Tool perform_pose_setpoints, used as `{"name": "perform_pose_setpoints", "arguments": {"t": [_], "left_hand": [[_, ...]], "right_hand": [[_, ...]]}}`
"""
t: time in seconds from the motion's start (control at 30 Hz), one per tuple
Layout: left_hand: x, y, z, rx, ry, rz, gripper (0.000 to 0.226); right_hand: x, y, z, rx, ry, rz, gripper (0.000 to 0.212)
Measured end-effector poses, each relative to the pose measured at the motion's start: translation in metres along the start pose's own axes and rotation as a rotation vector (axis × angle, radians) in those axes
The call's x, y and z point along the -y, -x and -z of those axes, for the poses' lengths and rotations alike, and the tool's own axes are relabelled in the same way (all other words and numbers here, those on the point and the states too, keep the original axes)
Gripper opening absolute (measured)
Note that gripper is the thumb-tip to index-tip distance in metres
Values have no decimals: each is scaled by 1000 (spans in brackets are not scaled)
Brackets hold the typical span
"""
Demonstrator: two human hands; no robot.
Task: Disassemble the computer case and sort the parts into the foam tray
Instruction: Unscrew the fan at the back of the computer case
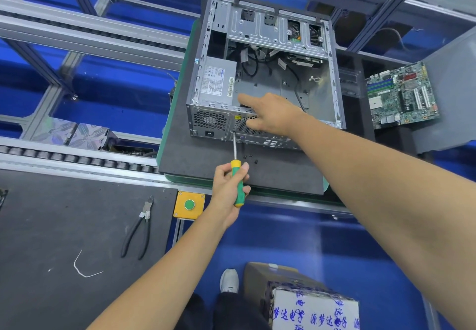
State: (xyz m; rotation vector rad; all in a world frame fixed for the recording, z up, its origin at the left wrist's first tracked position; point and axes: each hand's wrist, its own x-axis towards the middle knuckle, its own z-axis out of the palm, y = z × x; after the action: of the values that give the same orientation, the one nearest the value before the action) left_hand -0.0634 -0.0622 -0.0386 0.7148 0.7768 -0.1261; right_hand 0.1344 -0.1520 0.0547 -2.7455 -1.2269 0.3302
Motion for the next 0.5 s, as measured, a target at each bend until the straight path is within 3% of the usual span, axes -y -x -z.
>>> {"name": "perform_pose_setpoints", "arguments": {"t": [0.2, 0.33, 0.43, 0.5], "left_hand": [[6, -2, 3, -175, -255, -205, 23], [7, -3, 7, -238, -333, -237, 17], [6, -3, 5, -164, -260, -135, 27], [2, -2, 7, 2, -16, 77, 38]], "right_hand": [[0, -1, 0, 10, 2, 0, 33], [0, -1, -1, 16, 11, -2, 34], [0, -1, -1, 14, 6, 2, 35], [1, 0, 0, 18, -4, 3, 34]]}}
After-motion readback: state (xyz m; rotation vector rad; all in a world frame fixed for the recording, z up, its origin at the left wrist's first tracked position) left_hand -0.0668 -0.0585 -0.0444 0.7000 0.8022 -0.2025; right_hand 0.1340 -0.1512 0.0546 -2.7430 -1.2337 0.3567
